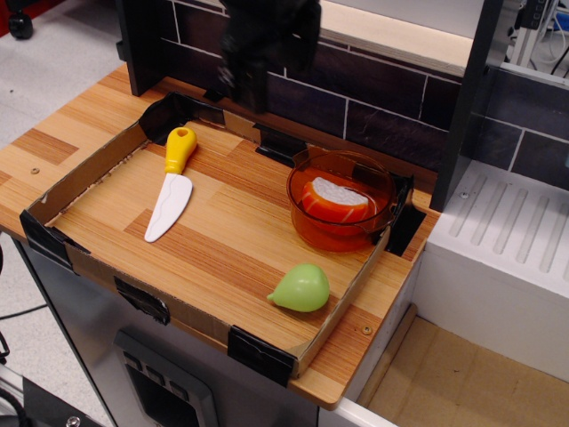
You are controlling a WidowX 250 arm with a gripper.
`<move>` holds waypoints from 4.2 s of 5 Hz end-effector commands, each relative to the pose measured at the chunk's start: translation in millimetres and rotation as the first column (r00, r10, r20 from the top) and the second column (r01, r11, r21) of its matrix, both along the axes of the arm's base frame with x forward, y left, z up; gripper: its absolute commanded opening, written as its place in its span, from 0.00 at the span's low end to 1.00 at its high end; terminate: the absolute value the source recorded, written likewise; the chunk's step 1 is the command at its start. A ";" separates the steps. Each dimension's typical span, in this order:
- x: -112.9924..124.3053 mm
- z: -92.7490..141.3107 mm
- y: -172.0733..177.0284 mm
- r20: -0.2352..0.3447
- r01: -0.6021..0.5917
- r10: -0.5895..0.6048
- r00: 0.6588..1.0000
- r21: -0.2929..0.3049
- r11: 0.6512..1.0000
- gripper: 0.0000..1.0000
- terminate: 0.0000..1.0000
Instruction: Take sushi out of pot
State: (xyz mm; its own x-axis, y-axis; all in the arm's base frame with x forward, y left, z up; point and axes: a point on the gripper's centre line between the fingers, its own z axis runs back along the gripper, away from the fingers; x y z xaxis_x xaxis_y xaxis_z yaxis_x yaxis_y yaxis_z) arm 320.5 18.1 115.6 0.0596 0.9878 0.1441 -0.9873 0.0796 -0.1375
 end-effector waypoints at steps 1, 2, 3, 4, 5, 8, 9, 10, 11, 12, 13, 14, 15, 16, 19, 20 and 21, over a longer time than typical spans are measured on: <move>17.8 -14.5 -21.7 -0.018 0.002 -0.004 1.000 -0.077 0.997 1.00 0.00; 21.9 -32.2 -36.0 -0.052 0.037 -0.041 0.998 -0.075 0.997 1.00 0.00; 24.7 -54.3 -43.9 -0.082 0.043 -0.047 0.995 -0.049 0.998 1.00 0.00; 23.6 -68.3 -47.9 -0.099 0.065 -0.067 0.993 -0.019 0.998 1.00 0.00; 20.2 -69.7 -51.0 -0.091 0.092 -0.093 0.991 -0.015 0.996 1.00 0.00; 15.8 -72.2 -42.5 -0.064 0.144 -0.143 0.988 0.013 0.990 1.00 0.00; 17.1 -72.8 -40.8 -0.046 0.151 -0.150 0.988 0.023 0.988 0.00 0.00; 18.8 -74.2 -38.2 -0.036 0.152 -0.151 0.988 0.031 0.988 0.00 0.00; 22.5 -59.0 -37.4 0.003 0.139 -0.139 0.990 0.028 0.990 0.00 0.00; 23.9 -27.5 -35.0 0.067 0.112 -0.111 0.992 -0.005 0.994 0.00 0.00; 19.4 13.7 -28.0 0.139 0.092 -0.084 0.987 -0.050 0.995 0.00 0.00; 12.8 37.0 -14.1 0.162 0.069 -0.057 0.985 -0.068 0.995 0.00 0.00; 1.7 26.4 9.9 0.078 0.100 -0.092 0.993 -0.104 0.990 0.00 0.00; -24.9 14.7 39.2 0.058 0.153 -0.149 0.987 -0.074 0.985 0.00 0.00; -63.4 -49.4 29.9 -0.090 0.322 -0.325 0.942 -0.037 0.946 0.00 0.00; -69.6 -68.8 24.3 -0.129 0.364 -0.361 0.923 -0.006 0.932 0.00 0.00; -75.4 -80.9 27.8 -0.148 0.386 -0.380 0.913 0.012 0.923 0.00 0.00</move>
